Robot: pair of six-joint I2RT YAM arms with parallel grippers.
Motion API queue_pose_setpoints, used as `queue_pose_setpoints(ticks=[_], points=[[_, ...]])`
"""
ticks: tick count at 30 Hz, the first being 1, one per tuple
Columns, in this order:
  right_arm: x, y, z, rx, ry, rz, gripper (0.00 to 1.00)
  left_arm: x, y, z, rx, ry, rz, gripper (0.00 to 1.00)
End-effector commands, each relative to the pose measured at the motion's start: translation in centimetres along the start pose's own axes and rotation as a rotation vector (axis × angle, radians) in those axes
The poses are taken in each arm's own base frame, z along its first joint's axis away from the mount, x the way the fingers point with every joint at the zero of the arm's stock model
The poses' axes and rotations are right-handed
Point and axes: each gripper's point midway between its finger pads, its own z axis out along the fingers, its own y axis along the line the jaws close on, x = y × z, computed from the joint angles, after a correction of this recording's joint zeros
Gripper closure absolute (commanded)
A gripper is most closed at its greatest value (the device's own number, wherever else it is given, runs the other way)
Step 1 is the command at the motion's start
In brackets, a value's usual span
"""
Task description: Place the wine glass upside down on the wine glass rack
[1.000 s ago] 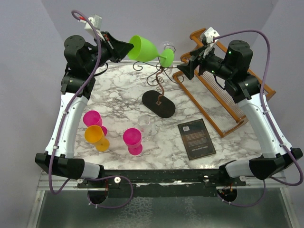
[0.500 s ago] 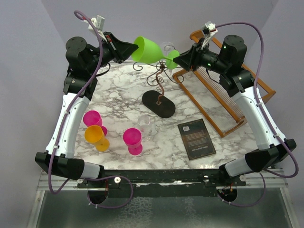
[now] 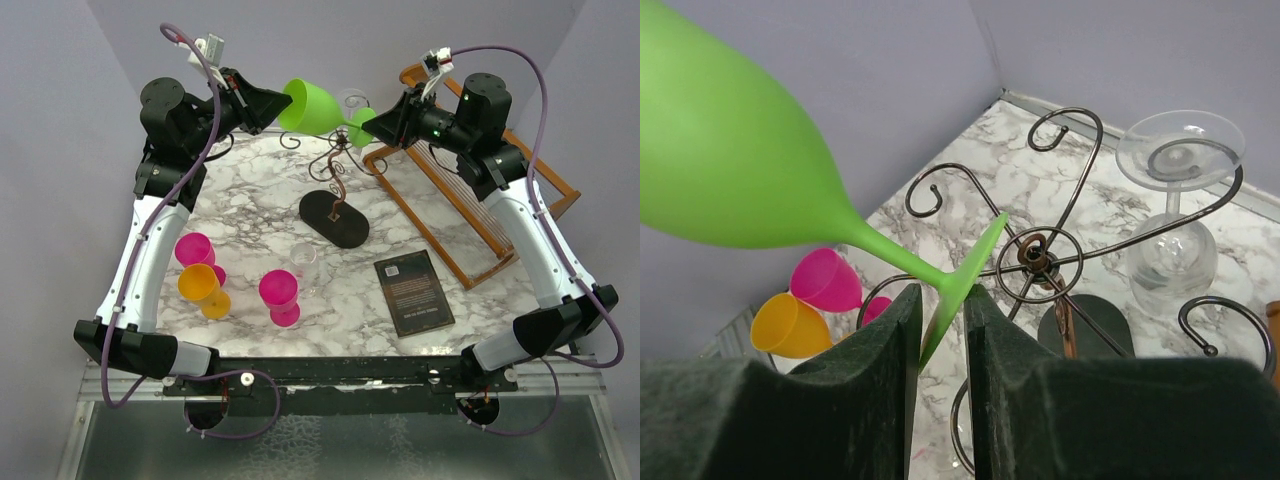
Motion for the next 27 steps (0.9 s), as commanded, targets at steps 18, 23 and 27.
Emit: queue_pose_setpoints(ticks=[18,23,27], points=[[-2.8,-3.4,-0.7,0.188,-0.08,-0.053,0.99,0.4,-1.4,-1.4,0.028,0.008,0.167,0.73],[-4.5,-4.6,-2.4,0.24,-0.119,-0.1,0.99,1.0,-1.8,-2.2,0.035,0.036,0.198,0.61],[-6.2,-5.4,-4.0,0.305,-0.158,-0.181,0.99,0.7,-1.4,-3.0,-0.023,0.042,0.254,0.52]])
